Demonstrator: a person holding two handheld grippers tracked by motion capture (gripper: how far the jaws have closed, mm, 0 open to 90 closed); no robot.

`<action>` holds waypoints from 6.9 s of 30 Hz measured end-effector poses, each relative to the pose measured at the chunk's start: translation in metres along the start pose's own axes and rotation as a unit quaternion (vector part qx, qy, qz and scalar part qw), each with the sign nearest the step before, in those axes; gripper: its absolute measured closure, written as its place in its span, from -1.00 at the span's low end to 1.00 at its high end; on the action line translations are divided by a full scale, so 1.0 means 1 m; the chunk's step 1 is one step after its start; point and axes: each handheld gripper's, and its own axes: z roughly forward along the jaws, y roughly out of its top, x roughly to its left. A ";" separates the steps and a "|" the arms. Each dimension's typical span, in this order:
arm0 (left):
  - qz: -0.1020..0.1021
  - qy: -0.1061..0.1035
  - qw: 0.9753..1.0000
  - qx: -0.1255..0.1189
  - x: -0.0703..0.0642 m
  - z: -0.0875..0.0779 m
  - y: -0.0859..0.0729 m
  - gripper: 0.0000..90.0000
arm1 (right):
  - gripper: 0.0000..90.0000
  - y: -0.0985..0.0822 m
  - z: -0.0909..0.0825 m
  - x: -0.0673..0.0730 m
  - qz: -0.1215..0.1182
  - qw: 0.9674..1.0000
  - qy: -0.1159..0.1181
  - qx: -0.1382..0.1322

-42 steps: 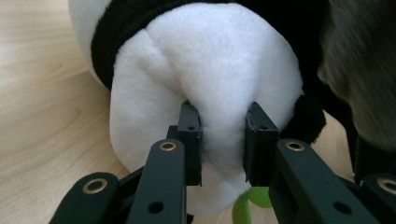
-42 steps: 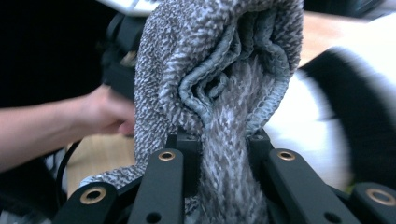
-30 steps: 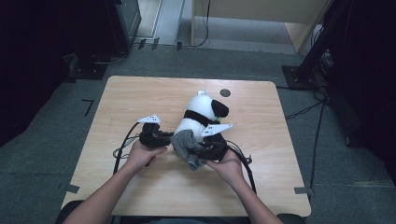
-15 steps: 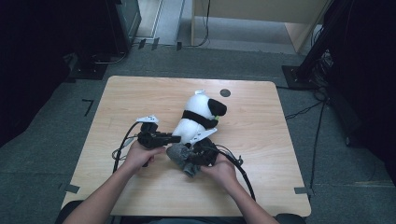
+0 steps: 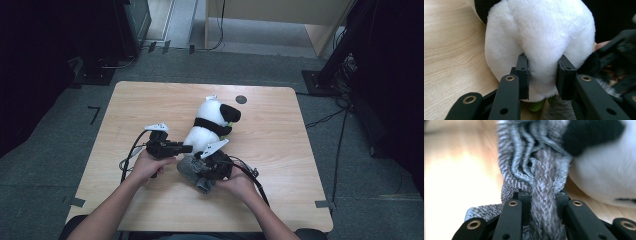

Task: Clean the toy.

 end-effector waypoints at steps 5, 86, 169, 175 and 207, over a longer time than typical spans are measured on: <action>0.001 0.000 1.000 0.002 0.000 0.000 0.000 0.52 | 0.68 0.008 -0.028 0.007 -0.011 0.998 0.023 -0.066; 0.111 -0.077 0.990 0.045 0.041 -0.038 0.007 0.56 | 0.67 0.045 -0.084 -0.047 0.035 0.975 -0.112 -0.190; 0.040 0.173 0.982 -0.065 0.092 -0.072 0.009 -0.05 | 0.65 -0.070 -0.072 -0.160 0.231 0.947 -0.213 -0.067; 0.025 0.180 0.981 -0.073 0.103 -0.075 0.006 -0.06 | 0.61 -0.070 -0.063 -0.163 0.233 0.948 -0.210 -0.056; 0.038 0.228 0.972 -0.044 0.106 -0.085 -0.001 -0.22 | -0.21 -0.063 -0.073 -0.158 0.208 0.943 -0.233 -0.113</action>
